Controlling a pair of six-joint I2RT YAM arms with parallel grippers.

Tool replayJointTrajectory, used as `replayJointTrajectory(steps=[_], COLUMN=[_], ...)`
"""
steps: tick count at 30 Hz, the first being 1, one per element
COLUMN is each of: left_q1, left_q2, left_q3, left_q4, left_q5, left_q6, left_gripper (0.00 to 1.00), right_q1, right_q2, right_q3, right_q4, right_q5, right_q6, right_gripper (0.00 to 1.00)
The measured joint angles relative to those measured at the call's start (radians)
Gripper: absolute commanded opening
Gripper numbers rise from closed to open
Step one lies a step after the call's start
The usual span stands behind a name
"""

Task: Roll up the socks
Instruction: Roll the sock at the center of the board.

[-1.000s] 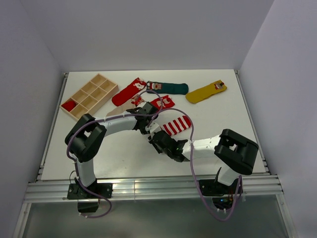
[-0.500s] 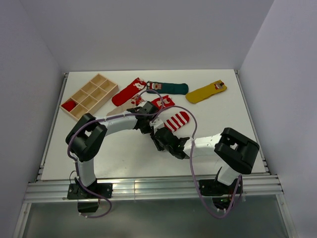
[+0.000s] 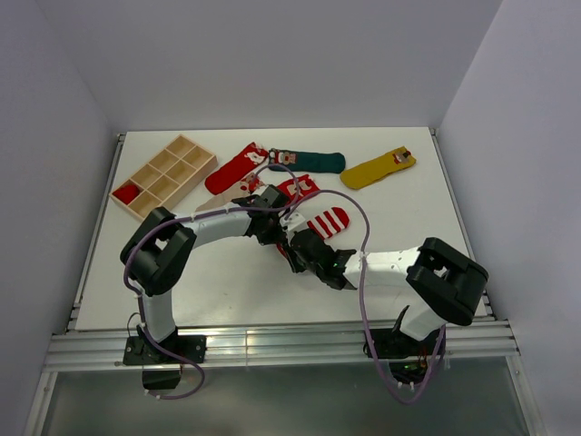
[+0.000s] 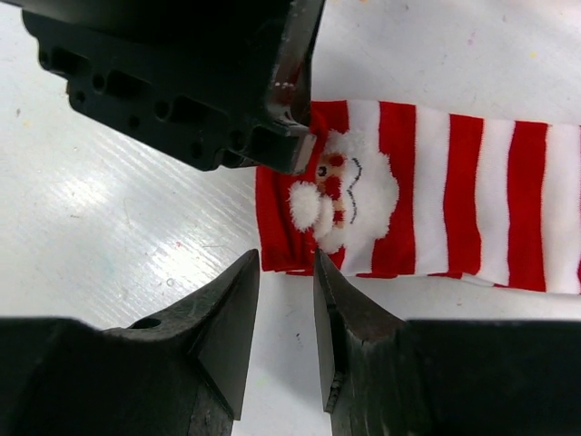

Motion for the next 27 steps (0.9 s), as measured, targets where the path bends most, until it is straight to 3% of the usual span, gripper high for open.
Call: replayJointTrajectory(steps=[17, 27], left_q1=[0.004, 0.004], left_q2=[0.000, 0.000], left_q3=[0.000, 0.000], left_q4=[0.000, 0.000], left_q5=[0.008, 0.009], left_q6=[0.007, 0.008], left_gripper=[0.00, 0.00], right_q1=[0.000, 0.000], right_q2=[-0.020, 0.054], right_q3=[0.000, 0.001], right_q4=[0.014, 0.035], right_q5=[-0.063, -0.060], right_q6=[-0.007, 0.000], right_gripper=[0.33, 0.32])
